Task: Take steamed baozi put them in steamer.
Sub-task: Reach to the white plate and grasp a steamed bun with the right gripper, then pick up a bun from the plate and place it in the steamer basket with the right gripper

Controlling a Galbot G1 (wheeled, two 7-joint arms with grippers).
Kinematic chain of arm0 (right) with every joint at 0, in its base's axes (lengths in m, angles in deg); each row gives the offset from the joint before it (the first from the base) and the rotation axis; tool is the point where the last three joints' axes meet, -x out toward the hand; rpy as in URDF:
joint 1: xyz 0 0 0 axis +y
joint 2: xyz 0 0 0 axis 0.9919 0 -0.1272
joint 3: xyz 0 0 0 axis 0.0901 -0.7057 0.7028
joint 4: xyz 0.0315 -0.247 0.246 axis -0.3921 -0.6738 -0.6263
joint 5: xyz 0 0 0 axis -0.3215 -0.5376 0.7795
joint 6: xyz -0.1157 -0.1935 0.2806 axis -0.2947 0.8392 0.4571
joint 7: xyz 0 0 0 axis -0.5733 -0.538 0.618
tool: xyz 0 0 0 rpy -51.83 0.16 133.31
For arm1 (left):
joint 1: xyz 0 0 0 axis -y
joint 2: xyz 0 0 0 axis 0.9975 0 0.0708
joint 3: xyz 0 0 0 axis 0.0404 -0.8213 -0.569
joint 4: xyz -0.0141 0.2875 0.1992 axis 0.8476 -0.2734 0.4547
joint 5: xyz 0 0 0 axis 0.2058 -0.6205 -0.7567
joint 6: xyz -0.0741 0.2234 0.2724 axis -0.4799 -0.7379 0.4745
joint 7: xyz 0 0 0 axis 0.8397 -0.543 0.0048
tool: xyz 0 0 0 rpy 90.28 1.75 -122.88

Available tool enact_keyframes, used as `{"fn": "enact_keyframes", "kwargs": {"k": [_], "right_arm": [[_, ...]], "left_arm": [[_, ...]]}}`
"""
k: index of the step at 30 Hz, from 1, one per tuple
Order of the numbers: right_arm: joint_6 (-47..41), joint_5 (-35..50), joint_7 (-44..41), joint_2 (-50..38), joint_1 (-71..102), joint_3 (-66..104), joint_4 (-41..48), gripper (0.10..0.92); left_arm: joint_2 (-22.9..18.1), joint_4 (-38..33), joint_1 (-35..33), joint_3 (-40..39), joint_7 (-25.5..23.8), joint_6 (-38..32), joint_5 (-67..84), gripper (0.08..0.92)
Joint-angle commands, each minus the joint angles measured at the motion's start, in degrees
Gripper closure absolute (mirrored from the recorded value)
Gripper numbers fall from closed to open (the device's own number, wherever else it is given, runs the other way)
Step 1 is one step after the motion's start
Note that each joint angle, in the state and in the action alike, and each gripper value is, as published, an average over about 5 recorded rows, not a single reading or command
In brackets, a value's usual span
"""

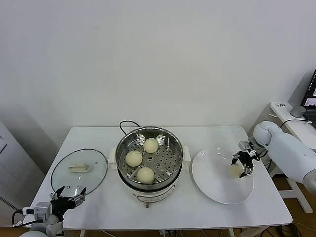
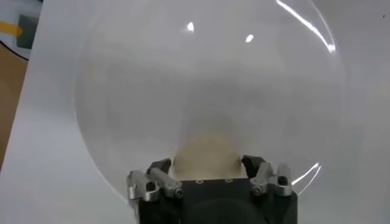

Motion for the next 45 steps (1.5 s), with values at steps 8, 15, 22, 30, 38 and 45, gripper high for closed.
{"fn": "enact_keyframes", "kwargs": {"k": [8,15,22,30,38,45], "right_arm": [[-4.4,8.5,-0.5,-3.6,-2.8,-3.6,-4.3,0.614],[-14.4,26.7,-0.4,-11.2,-19.9,-24.5,-19.2,0.618],[-22.0,39.9,1.2,-10.1,-38.4,-41.0,-28.8,0.618],[-29.6,49.4,4.9,-1.2,-52.0,-51.5,-32.5,0.618],[-35.2,59.4,11.5,6.1,-53.9,-53.7,-33.9,0.618],[-41.2,64.3,18.2,9.9,-52.8,-53.9,-37.2,0.618]], "left_arm": [[-0.4,-0.2,0.2,-0.2,0.1,0.4,-0.4,0.177],[-0.5,-0.5,0.3,-0.1,0.3,0.7,-1.0,0.177],[-0.5,-0.9,0.1,0.0,0.5,0.8,-1.3,0.177],[-0.6,-0.8,-0.2,0.2,0.5,0.6,-1.6,0.177],[-0.6,-0.6,-0.2,0.3,0.6,0.4,-1.5,0.177],[-0.6,-0.7,-0.2,0.4,0.6,0.3,-1.5,0.177]]}}
